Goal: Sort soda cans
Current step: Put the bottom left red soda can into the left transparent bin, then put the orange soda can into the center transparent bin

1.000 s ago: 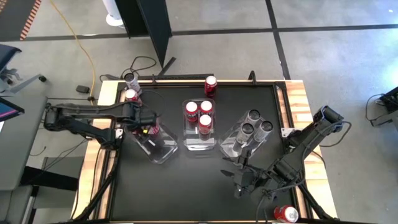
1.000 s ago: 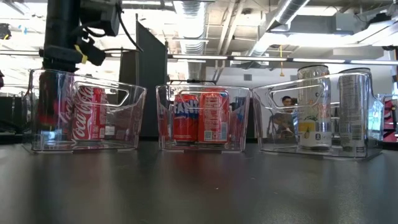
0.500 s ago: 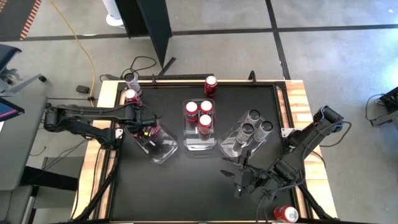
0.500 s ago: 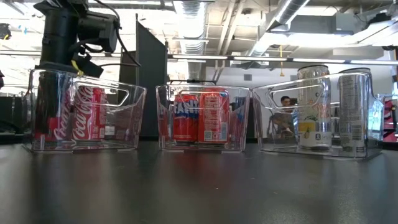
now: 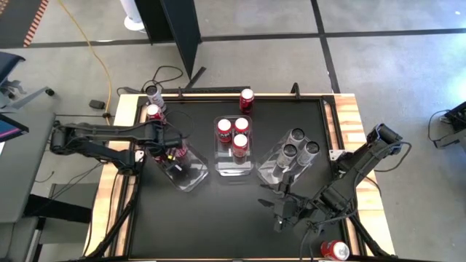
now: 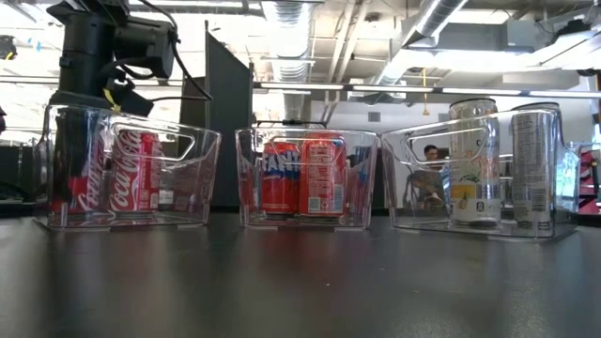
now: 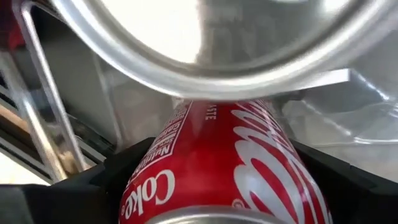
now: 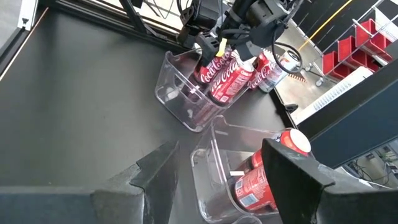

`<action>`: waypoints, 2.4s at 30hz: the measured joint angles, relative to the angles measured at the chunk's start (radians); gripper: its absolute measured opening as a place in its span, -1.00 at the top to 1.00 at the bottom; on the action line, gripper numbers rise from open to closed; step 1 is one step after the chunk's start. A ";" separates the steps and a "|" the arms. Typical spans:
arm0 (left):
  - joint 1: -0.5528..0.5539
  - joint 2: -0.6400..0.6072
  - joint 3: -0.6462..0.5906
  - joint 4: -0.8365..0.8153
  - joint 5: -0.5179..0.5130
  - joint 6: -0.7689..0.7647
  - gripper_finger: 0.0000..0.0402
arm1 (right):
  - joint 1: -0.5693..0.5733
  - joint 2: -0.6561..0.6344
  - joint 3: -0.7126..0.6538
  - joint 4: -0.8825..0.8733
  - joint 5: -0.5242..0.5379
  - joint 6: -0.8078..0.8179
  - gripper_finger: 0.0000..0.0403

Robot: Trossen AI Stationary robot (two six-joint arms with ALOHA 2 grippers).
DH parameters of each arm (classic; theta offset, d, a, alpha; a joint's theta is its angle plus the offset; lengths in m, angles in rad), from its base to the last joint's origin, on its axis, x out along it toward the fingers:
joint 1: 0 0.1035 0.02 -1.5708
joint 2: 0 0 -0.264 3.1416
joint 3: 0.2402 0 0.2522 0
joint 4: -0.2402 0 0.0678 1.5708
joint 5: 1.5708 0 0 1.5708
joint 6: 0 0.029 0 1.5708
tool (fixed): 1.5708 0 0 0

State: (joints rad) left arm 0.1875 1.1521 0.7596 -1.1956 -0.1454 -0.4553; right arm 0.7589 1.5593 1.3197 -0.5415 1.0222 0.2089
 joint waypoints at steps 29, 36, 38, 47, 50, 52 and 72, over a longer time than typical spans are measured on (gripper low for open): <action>-0.023 -0.099 0.133 -0.155 -0.050 -0.006 -0.77 | 0.000 0.000 0.000 0.004 -0.003 0.018 -0.21; -0.055 -0.100 0.297 -0.286 -0.112 -0.017 -0.77 | 0.000 0.000 0.000 0.000 -0.006 0.030 -0.21; -0.056 -0.100 0.346 -0.312 -0.132 -0.028 -0.77 | 0.000 0.000 0.000 0.000 -0.006 0.029 -0.21; -0.056 -0.118 0.500 -0.192 -0.347 -0.032 -0.77 | -0.002 0.000 0.000 0.001 -0.006 0.029 -0.21; -0.056 -0.130 0.500 -0.082 -0.398 0.017 -0.77 | -0.008 0.000 0.001 0.008 -0.006 0.045 -0.21; -0.056 -0.133 0.500 -0.008 -0.410 0.062 -0.77 | -0.016 0.000 0.001 0.008 -0.007 0.068 -0.21; -0.138 -0.059 0.478 0.530 -0.410 0.444 -0.77 | -0.092 -0.003 0.253 -0.716 -0.852 0.897 -0.22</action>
State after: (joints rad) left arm 0.0493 1.0930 1.2377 -0.6654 -0.5550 -0.0114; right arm 0.6672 1.5562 1.5723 -1.2575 0.1699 1.1058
